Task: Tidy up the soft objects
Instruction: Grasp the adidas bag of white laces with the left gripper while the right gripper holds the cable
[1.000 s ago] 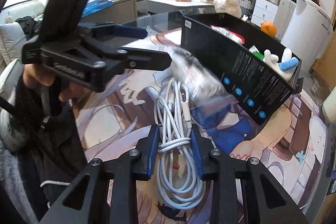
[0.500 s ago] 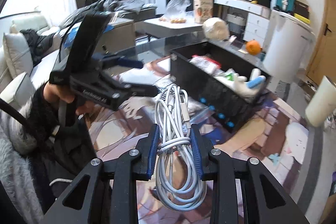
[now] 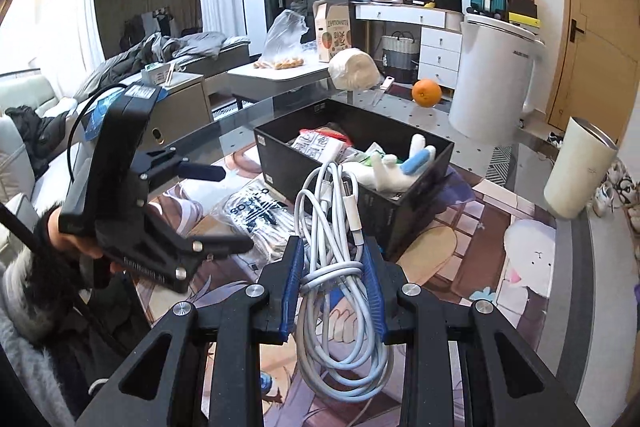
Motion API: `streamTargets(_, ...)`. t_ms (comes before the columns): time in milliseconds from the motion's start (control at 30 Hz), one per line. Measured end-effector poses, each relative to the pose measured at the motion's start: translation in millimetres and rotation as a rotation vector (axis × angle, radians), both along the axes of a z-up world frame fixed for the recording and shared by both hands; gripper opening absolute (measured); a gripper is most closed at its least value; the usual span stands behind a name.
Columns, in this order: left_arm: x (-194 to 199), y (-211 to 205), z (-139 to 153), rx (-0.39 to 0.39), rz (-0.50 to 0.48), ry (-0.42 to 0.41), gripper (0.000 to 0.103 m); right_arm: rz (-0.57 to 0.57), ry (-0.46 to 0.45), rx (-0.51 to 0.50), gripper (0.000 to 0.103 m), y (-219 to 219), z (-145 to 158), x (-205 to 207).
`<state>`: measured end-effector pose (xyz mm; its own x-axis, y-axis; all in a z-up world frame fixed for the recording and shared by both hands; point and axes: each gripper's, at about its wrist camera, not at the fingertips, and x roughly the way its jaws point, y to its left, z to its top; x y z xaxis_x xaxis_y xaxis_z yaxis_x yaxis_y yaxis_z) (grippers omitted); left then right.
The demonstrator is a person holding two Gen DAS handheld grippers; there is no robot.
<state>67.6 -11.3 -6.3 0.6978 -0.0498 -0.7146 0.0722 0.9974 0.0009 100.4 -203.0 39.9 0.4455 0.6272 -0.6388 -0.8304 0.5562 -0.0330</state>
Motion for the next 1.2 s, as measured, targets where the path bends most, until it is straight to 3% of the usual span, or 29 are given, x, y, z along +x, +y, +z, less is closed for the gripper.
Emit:
streamTargets(200, 4.3, -6.3, -3.1, 0.028, -0.03, 0.047, 0.103, -0.018, 0.004, 0.016, 0.029, -6.1, 2.3, 1.1)
streamTargets(333, 5.5, -0.7, -2.1, -0.023, -0.027, 0.068, 0.103, -0.019, 0.001, 0.026, 0.029, -8.5, 5.0, 0.6)
streamTargets(667, -16.1, -41.0, 3.3, -0.086, -0.25, 0.099, 0.103, -0.023, -0.003, 0.029, 0.03, -10.6, 5.4, 1.7)
streamTargets(900, -10.5, -47.0, 11.6, 0.011, -0.209, 0.055, 0.103, -0.036, -0.006, 0.042, 0.03, -15.8, 8.4, 2.8)
streamTargets(1200, 26.0, -53.9, -0.4, 0.084, -0.242, 0.114, 0.103, -0.046, -0.001, 0.048, 0.03, -20.9, 8.0, 6.8)
